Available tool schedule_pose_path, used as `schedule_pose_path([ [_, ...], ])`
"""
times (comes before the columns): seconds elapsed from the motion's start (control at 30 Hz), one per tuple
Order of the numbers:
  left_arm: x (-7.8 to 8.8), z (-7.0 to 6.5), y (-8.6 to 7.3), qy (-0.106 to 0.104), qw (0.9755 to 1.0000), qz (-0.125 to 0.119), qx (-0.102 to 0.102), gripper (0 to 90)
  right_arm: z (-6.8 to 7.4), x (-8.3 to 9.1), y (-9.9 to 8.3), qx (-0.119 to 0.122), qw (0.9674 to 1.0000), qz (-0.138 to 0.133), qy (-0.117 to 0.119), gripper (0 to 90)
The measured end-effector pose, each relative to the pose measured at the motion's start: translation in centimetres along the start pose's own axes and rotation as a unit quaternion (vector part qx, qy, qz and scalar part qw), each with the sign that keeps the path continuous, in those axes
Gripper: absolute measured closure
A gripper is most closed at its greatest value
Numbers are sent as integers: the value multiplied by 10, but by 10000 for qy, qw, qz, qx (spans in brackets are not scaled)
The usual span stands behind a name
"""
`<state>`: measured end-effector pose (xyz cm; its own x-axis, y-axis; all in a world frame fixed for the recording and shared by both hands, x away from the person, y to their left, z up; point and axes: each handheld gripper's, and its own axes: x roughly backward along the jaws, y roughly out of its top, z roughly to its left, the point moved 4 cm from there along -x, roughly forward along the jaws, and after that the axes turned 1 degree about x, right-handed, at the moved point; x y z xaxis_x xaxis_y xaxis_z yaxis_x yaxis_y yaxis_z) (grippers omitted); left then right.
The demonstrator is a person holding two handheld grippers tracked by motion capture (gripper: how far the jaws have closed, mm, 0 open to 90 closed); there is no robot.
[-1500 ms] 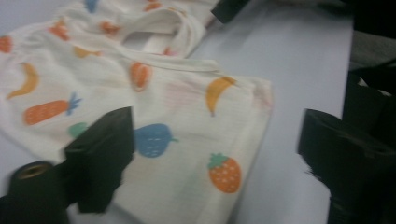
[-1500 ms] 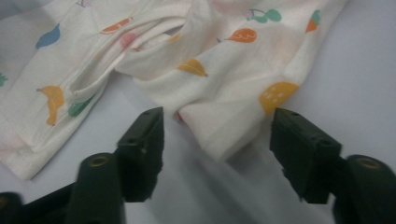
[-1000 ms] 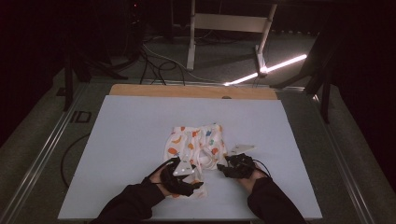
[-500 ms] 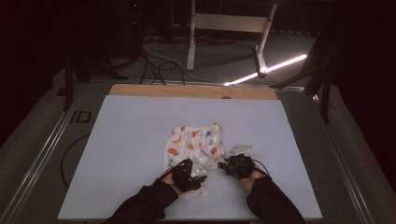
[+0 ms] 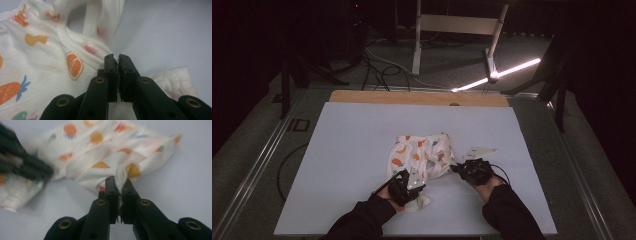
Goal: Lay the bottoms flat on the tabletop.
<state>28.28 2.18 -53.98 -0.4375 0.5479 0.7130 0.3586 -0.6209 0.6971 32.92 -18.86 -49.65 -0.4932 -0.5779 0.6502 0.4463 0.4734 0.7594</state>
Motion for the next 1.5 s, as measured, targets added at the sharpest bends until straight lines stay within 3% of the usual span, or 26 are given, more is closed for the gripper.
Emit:
schedule_pose_path([
  [0.17,2,-1,3,-75,9999,-92,28,859,-17,19,12,-157,9993,-284,-210,865],
  [0.27,3,-3,5,-275,9993,-227,67,845,-30,24,11,-342,9986,-221,-345,795],
  [0.4,7,-10,10,-771,9963,-373,32,591,-47,20,-3,-415,9954,95,-861,507],
  [0.47,11,-14,12,-818,9956,-438,-96,437,-52,21,-7,-540,9935,186,-981,461],
  [0.53,18,-16,14,-868,9947,-538,-104,366,-51,25,-6,-614,9933,29,-978,379],
  [0.73,34,-15,12,-946,9932,-681,-36,152,-32,36,3,-574,9959,-410,-561,326],
  [0.83,43,-12,6,-929,9932,-695,50,94,-30,39,0,-580,9956,-380,-632,333],
  [0.9,50,-8,1,-867,9935,-724,118,83,-36,41,-8,-738,9943,-348,-692,393],
  [0.97,57,-4,-6,-799,9941,-721,162,61,-38,37,-16,-964,9933,-294,-567,406],
  [1.07,66,2,-15,-686,9947,-716,255,46,-23,24,-23,-819,9957,-196,-376,426],
  [1.13,71,7,-22,-600,9947,-759,336,40,-11,13,-22,-847,9961,-208,-107,430],
  [1.2,76,14,-28,-497,9942,-824,477,33,-1,1,-19,-727,9972,-192,-43,430],
  [1.27,80,20,-34,-409,9937,-878,561,31,2,-10,-18,-570,9983,-62,-124,430],
  [1.4,89,26,-46,-185,9934,-951,612,22,-1,-23,-23,-513,9976,216,-414,499],
  [1.5,93,28,-53,-123,9935,-964,585,20,-3,-26,-28,-548,9969,347,-451,585],
])
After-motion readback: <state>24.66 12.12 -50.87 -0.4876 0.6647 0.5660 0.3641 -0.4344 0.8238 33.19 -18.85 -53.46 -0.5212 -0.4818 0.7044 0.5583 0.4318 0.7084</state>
